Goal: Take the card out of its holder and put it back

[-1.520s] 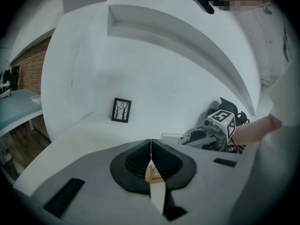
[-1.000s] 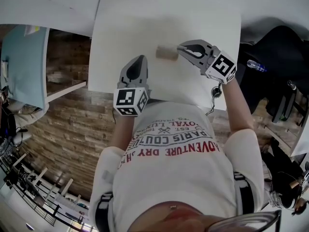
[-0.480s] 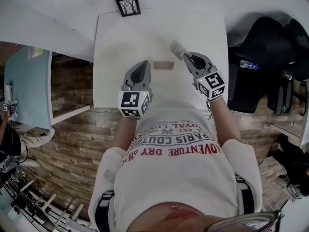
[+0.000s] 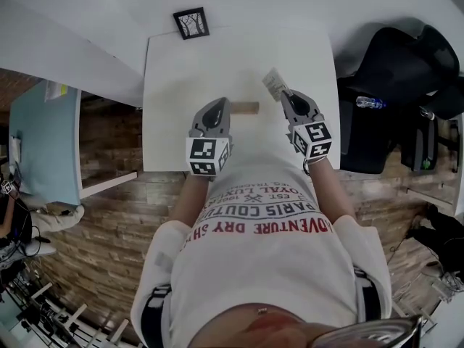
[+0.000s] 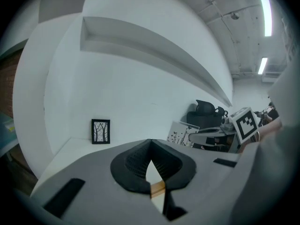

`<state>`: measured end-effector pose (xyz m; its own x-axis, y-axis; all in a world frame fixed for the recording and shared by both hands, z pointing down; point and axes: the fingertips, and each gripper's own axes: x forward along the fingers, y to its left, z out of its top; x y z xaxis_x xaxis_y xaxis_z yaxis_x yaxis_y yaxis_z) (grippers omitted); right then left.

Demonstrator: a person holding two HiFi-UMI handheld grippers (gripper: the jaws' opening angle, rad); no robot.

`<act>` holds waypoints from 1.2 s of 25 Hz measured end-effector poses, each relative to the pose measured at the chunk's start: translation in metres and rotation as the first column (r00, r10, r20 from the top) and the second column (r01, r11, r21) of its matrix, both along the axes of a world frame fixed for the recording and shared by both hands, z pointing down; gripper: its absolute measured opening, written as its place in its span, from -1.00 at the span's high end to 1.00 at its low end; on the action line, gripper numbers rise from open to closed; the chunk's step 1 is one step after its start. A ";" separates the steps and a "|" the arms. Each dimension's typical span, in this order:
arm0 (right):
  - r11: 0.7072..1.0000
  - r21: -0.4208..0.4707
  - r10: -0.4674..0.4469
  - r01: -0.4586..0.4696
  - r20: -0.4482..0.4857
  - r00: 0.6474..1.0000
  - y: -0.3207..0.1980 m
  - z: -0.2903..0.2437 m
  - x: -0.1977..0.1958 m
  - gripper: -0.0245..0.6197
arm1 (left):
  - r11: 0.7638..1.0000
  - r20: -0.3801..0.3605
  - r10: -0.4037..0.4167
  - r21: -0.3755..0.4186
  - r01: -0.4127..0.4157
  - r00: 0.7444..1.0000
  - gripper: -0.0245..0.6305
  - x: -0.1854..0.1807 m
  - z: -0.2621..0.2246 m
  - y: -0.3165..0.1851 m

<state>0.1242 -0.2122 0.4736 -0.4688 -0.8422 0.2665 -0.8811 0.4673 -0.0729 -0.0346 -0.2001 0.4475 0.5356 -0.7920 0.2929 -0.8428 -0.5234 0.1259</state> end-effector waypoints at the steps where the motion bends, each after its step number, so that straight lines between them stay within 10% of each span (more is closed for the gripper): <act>1: 1.000 0.000 0.000 0.000 0.000 1.000 0.000 -0.001 -0.001 0.82 | 1.000 0.019 0.013 0.004 -0.013 1.000 0.85 0.002 0.000 0.000; 11: 0.998 0.014 -0.059 0.059 -0.005 0.998 -0.001 -0.004 -0.012 0.82 | 1.000 -0.033 -0.023 0.012 0.024 0.999 0.85 0.001 -0.008 -0.004; 20: 0.951 0.017 -0.309 0.309 -0.020 0.951 -0.014 0.000 -0.048 0.82 | 0.993 -0.038 -0.118 -0.025 0.117 0.992 0.85 -0.021 0.003 -0.001; 26: 0.873 0.009 -0.487 0.487 -0.010 0.873 -0.016 0.008 -0.071 0.82 | 0.982 -0.047 -0.180 -0.069 0.177 0.982 0.85 -0.034 0.016 0.002; 30: 0.769 -0.014 -0.639 0.639 -0.037 0.768 -0.009 0.014 -0.087 0.82 | 0.970 -0.046 -0.230 -0.087 0.225 0.972 0.85 -0.040 0.023 0.004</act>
